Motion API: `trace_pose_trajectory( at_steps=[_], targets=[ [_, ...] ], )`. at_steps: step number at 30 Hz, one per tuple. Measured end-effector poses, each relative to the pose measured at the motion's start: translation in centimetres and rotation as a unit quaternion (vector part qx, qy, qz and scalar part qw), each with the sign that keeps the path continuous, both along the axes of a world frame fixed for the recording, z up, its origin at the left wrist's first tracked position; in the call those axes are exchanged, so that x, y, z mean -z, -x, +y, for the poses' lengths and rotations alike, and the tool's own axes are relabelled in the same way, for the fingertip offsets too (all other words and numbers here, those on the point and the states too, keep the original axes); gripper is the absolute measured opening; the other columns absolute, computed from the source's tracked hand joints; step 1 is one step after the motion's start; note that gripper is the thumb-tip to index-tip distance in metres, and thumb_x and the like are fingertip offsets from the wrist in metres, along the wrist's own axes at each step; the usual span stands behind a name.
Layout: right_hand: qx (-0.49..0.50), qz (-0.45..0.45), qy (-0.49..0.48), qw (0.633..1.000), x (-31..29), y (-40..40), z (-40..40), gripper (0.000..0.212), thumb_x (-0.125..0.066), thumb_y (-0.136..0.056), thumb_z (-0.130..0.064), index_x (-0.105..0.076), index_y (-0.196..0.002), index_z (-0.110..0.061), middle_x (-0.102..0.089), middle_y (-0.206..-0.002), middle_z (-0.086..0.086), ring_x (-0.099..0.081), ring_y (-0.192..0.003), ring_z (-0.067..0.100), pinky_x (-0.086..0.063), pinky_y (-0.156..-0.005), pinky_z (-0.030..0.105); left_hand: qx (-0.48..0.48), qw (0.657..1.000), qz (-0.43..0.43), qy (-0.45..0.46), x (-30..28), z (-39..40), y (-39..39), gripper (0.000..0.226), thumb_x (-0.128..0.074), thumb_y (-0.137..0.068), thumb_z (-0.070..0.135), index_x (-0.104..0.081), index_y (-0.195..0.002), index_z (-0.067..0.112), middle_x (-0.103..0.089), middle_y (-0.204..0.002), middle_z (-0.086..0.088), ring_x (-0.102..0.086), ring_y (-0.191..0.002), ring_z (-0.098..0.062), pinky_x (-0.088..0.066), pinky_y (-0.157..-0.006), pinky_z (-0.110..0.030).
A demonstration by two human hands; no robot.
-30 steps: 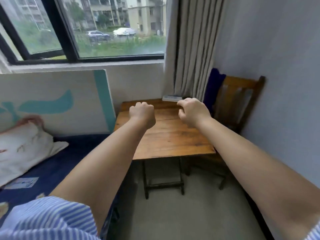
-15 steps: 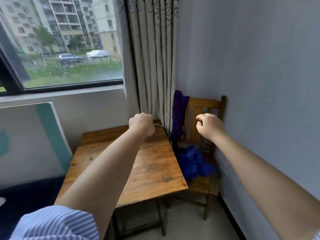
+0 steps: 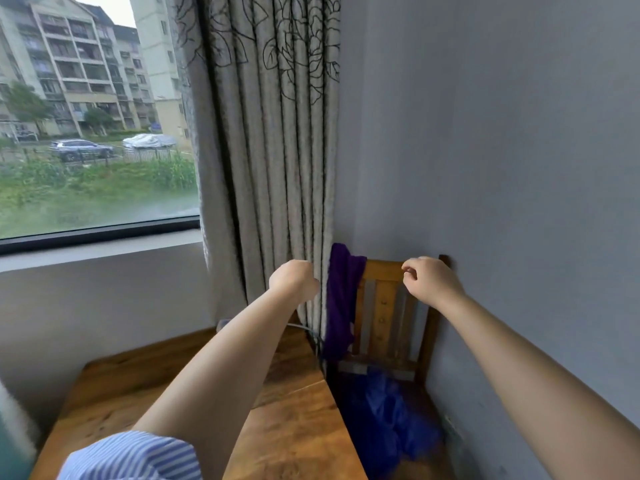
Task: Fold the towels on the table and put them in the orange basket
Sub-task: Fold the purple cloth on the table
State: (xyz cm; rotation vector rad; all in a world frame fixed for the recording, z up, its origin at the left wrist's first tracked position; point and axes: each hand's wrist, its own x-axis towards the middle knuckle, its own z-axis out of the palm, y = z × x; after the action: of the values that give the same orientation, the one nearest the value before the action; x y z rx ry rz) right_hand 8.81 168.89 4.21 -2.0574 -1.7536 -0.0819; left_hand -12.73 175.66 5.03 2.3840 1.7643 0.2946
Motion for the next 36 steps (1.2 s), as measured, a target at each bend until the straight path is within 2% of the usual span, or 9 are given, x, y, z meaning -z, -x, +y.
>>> trace_pose_trajectory(
  at_steps=[5, 8, 14, 18, 21, 26, 30, 33, 36],
  targets=[
    [-0.003, -0.007, 0.028, 1.0, 1.6, -1.9, 6.7, 0.033, -0.045, -0.092, -0.017, -0.055, -0.122, -0.008, -0.059, -0.126, 0.01, -0.056, -0.113, 0.024, -0.047, -0.086, 0.028, 0.01, 1.0, 0.002, 0.008, 1.5, 6.4, -2.6, 0.022, -0.041, -0.09, 0.013, -0.058, -0.103, 0.006, -0.058, -0.098, -0.008, -0.055, -0.087, -0.024, -0.043, -0.064, -0.03],
    [-0.022, 0.008, 0.05, 0.998, 2.9, -3.3, 11.8, 0.033, -0.046, -0.092, -0.017, -0.056, -0.122, -0.008, -0.059, -0.124, 0.01, -0.056, -0.112, 0.024, -0.046, -0.086, 0.027, 0.002, 1.0, 0.013, 0.028, 2.6, 10.1, -4.6, 0.021, -0.042, -0.092, 0.015, -0.057, -0.103, 0.005, -0.056, -0.096, -0.008, -0.051, -0.082, -0.021, -0.038, -0.057, -0.029],
    [-0.074, 0.051, 0.097, 0.991, 6.4, -6.0, 22.2, 0.025, -0.047, -0.092, -0.019, -0.062, -0.108, -0.006, -0.065, -0.11, 0.013, -0.059, -0.099, 0.025, -0.045, -0.077, 0.027, -0.022, 0.997, -0.003, 0.068, 5.3, 18.2, -9.6, 0.029, -0.037, -0.096, 0.02, -0.054, -0.114, 0.005, -0.058, -0.117, -0.01, -0.057, -0.104, -0.026, -0.042, -0.069, -0.03],
    [-0.114, 0.04, 0.125, 0.985, 9.6, -8.1, 28.4, 0.031, -0.047, -0.092, -0.024, -0.058, -0.12, -0.013, -0.062, -0.119, 0.008, -0.057, -0.107, 0.022, -0.044, -0.081, 0.026, -0.074, 0.991, -0.037, 0.107, 8.7, 22.9, -13.0, 0.032, -0.036, -0.097, 0.027, -0.055, -0.111, 0.004, -0.059, -0.115, -0.011, -0.057, -0.104, -0.025, -0.046, -0.075, -0.031],
    [-0.152, 0.032, 0.14, 0.978, 12.4, -8.8, 32.1, 0.039, -0.052, -0.09, -0.027, -0.051, -0.128, -0.016, -0.056, -0.126, 0.008, -0.054, -0.112, 0.022, -0.043, -0.089, 0.026, -0.131, 0.98, -0.076, 0.128, 11.6, 25.7, -14.2, 0.034, -0.037, -0.097, 0.029, -0.05, -0.117, 0.005, -0.059, -0.117, -0.011, -0.057, -0.105, -0.025, -0.047, -0.077, -0.032],
    [-0.188, 0.063, 0.154, 0.968, 16.4, -8.8, 35.8, 0.049, -0.054, -0.089, -0.031, -0.043, -0.135, -0.019, -0.05, -0.126, 0.009, -0.049, -0.114, 0.022, -0.042, -0.093, 0.03, -0.172, 0.974, -0.118, 0.091, 15.0, 28.3, -15.2, 0.033, -0.041, -0.096, 0.032, -0.052, -0.117, 0.009, -0.062, -0.115, -0.01, -0.058, -0.105, -0.025, -0.042, -0.073, -0.029],
    [-0.205, 0.066, 0.068, 0.974, 17.9, -9.2, 36.2, 0.038, -0.055, -0.089, -0.022, -0.054, -0.126, -0.014, -0.058, -0.111, 0.012, -0.057, -0.098, 0.025, -0.043, -0.077, 0.026, -0.18, 0.97, -0.153, 0.053, 16.2, 29.1, -15.5, 0.029, -0.042, -0.096, 0.028, -0.059, -0.108, 0.007, -0.064, -0.109, -0.01, -0.059, -0.097, -0.022, -0.035, -0.068, -0.023],
    [-0.247, 0.077, -0.03, 0.965, 18.5, -9.5, 35.7, 0.026, -0.069, -0.075, -0.002, -0.069, -0.101, 0.0, -0.066, -0.086, 0.019, -0.065, -0.074, 0.033, -0.049, -0.063, 0.029, -0.165, 0.975, -0.145, 0.038, 16.8, 29.4, -15.0, 0.029, -0.039, -0.097, 0.022, -0.061, -0.095, 0.003, -0.065, -0.1, -0.012, -0.056, -0.085, -0.02, -0.032, -0.062, -0.024],
    [-0.26, 0.082, -0.076, 0.959, 18.5, -9.4, 35.3, 0.02, -0.072, -0.067, 0.007, -0.072, -0.087, 0.003, -0.068, -0.078, 0.02, -0.066, -0.068, 0.033, -0.054, -0.059, 0.035, -0.155, 0.976, -0.152, 0.037, 16.8, 29.2, -14.8, 0.029, -0.04, -0.097, 0.02, -0.061, -0.092, 0.002, -0.065, -0.094, -0.013, -0.057, -0.084, -0.023, -0.037, -0.064, -0.025]
  ],
)
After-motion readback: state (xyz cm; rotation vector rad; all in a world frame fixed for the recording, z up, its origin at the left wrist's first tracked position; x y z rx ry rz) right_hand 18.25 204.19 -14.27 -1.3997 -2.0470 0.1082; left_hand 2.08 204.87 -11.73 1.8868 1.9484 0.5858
